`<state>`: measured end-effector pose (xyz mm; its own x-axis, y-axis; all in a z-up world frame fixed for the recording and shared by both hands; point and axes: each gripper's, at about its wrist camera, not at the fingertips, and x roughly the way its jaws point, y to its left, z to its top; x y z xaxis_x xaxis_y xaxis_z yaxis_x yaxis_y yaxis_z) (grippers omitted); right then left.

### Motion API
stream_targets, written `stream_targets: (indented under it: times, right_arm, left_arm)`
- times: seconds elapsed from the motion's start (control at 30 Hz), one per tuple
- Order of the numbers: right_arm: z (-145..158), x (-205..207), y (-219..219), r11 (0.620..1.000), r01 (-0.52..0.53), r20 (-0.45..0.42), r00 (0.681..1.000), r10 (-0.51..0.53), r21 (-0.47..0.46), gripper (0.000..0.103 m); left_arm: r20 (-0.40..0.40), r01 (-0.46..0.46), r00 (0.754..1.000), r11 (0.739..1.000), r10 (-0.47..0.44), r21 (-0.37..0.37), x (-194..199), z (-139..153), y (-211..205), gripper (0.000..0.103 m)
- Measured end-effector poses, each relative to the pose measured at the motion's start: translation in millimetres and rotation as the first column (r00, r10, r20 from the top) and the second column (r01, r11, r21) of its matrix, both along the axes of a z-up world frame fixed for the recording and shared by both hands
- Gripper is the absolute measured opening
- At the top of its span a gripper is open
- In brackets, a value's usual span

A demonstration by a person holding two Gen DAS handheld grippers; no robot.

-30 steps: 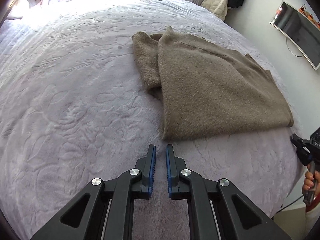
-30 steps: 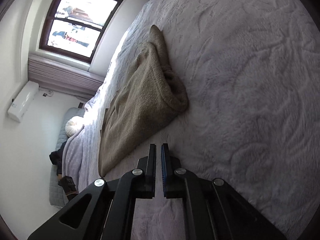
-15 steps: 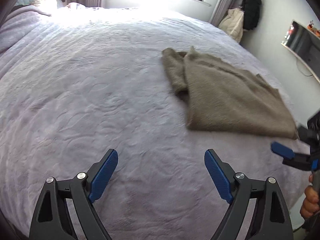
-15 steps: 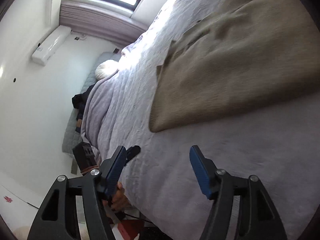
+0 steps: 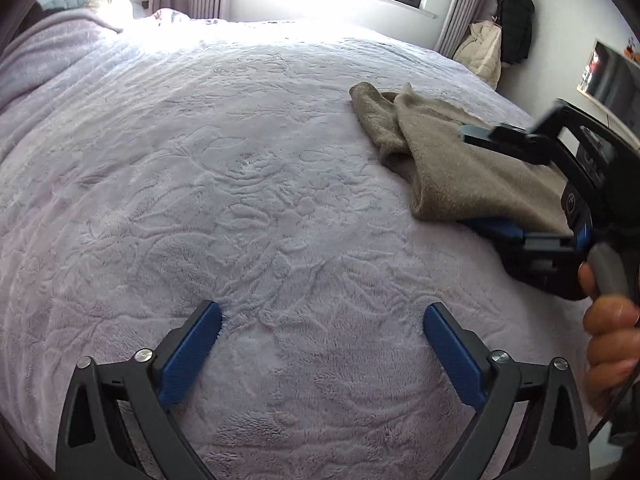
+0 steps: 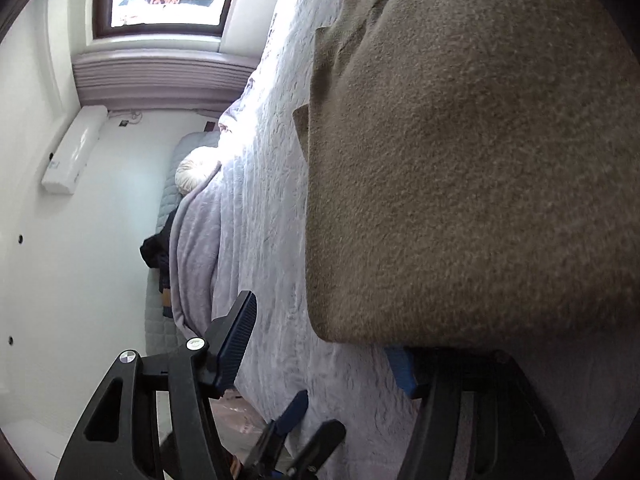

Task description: Fold small clothes

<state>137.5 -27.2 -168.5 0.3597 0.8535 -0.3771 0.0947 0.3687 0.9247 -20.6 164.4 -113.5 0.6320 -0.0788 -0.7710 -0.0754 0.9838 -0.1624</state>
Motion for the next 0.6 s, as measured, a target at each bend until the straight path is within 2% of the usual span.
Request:
stream_targets:
  times: [0.03,0.07,0.13,0.2,0.3,0.4,0.5,0.6]
  right_arm:
    - [-2,2,-1,1.000,0.002,-0.012,1.000,-0.002,0.010,0.037]
    - [-2,5,-1,1.000,-0.006,-0.021,1.000,0.006,0.011,0.008]
    - [8,5,-3,1.000,-0.028,0.021,0.999,0.028,-0.007,0.008]
    - [23,1,-1,0.994,-0.075,0.088,0.993,0.082,-0.080,0.008]
    - [12,-4,2,0.981,-0.121,0.046,0.991,0.129,-0.151,0.008]
    - [-10,-8,3,0.982,-0.132,0.005,0.991,0.134,-0.136,0.008]
    - [-4,-11,6,0.977,-0.154,0.018,0.987,0.158,-0.150,0.010]
    - [8,-21,19,0.943,-0.244,0.039,0.965,0.259,-0.226,0.013]
  left_arm:
    - [-0.002,-0.002,1.000,1.000,0.002,0.013,0,0,-2,0.102]
    - [-0.003,-0.002,1.000,1.000,0.002,0.014,1,0,-2,0.102]
    - [0.001,-0.002,1.000,1.000,0.002,-0.010,0,0,2,0.102]
    - [0.007,-0.006,1.000,0.999,0.006,-0.041,-1,-1,7,0.102]
    - [0.011,-0.016,1.000,0.999,0.016,-0.035,1,-3,6,0.102]
    - [0.012,-0.013,1.000,1.000,0.013,-0.011,0,-3,3,0.102]
    - [0.010,-0.009,1.000,1.000,0.009,-0.015,0,-3,4,0.102]
    - [0.004,-0.013,1.000,1.000,0.013,-0.004,2,-3,3,0.102]
